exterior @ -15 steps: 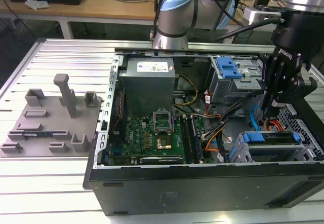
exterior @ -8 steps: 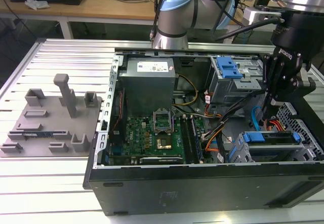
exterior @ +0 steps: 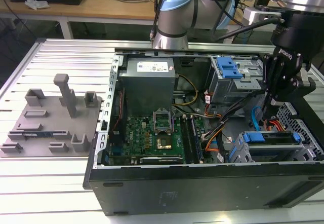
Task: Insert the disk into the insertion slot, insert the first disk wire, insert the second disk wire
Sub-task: 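Insert the second disk wire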
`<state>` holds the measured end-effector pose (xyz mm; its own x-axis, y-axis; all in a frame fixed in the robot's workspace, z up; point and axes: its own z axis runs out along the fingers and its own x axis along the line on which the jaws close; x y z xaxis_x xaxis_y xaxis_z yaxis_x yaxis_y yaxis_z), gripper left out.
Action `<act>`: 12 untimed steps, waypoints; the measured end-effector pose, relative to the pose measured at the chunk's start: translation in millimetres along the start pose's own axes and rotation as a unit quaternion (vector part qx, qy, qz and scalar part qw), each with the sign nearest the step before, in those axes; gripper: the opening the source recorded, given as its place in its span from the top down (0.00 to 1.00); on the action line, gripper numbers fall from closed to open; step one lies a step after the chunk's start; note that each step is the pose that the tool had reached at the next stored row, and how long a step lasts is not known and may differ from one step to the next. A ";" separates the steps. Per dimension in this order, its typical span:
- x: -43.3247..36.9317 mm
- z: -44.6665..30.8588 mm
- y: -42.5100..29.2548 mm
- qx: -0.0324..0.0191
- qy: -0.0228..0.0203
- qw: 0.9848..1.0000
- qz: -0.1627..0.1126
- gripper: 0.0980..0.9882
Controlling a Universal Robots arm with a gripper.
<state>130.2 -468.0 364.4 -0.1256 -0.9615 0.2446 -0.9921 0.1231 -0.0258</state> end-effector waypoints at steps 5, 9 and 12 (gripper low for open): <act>8.2 1.9 -1.1 0.002 -0.013 1.000 -0.003 0.93; 16.5 4.0 -2.1 0.006 -0.016 1.000 -0.012 0.93; 17.9 4.3 -2.3 0.008 -0.032 0.999 -0.024 0.93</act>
<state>130.2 -486.5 364.6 -0.0781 -0.9801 0.1826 -0.9968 0.0736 -0.0315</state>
